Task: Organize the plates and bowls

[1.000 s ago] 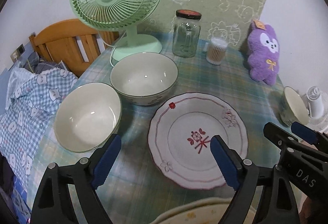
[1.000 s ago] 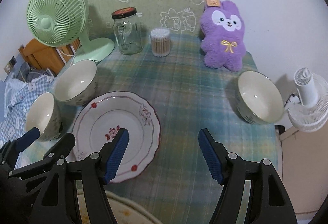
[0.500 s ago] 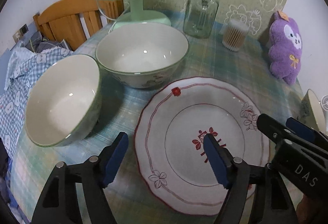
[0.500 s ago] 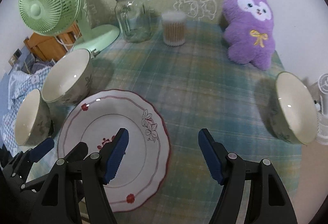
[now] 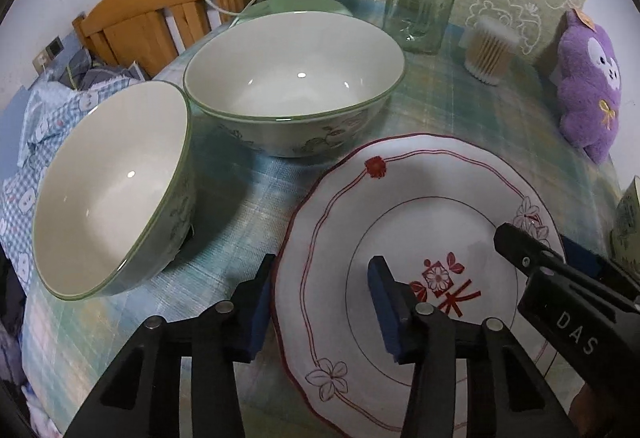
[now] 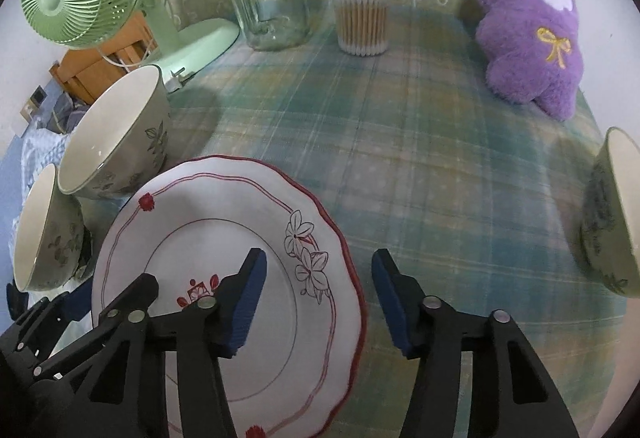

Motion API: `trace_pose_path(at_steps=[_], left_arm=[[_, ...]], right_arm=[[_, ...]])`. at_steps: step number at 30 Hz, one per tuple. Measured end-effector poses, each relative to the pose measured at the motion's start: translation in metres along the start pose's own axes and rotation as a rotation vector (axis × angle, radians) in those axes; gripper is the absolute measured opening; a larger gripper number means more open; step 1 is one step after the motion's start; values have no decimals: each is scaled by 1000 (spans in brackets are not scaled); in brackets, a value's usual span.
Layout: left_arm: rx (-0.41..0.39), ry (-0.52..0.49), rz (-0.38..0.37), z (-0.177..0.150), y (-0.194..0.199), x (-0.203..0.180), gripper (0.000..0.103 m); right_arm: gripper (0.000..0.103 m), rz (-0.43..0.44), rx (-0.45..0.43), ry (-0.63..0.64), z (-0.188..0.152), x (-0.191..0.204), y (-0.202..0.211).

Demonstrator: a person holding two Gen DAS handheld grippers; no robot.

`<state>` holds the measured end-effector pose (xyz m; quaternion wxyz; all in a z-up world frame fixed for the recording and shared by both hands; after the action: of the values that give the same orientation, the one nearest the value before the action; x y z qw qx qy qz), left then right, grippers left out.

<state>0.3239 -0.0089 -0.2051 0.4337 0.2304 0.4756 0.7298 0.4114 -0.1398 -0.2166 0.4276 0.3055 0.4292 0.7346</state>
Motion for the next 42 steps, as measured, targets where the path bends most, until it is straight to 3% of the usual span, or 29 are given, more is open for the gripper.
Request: trace_pose_path(at_steps=[11,22,34,42], left_arm=[[25,9,28,3,-2,-2,46],[40,-98,-30,-9,-3,-43,46],[-6,-147,4,-10,4,-51,44],[-19,-154,-50,-9,25,-53,44]], right_arm=[[43,16,16,-3,-1,-2,-2],[43,-34,62,-107,-30,-34,17],[43,-66,43,-128,-35,-34,30],[42,-87,25,-162,-40,-34,57]])
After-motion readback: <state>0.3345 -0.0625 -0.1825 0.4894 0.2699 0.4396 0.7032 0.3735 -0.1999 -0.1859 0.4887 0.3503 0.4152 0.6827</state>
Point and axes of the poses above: each gripper's, at about its wrist camera, not at the fingertips, and y roughly against the way its jaws point, x to its left, z to its top, the point moved 6 cm from there along -y, roughly the way its jaws point, and after that the axes turned 7 degrees about y, right-handed, at the moved point
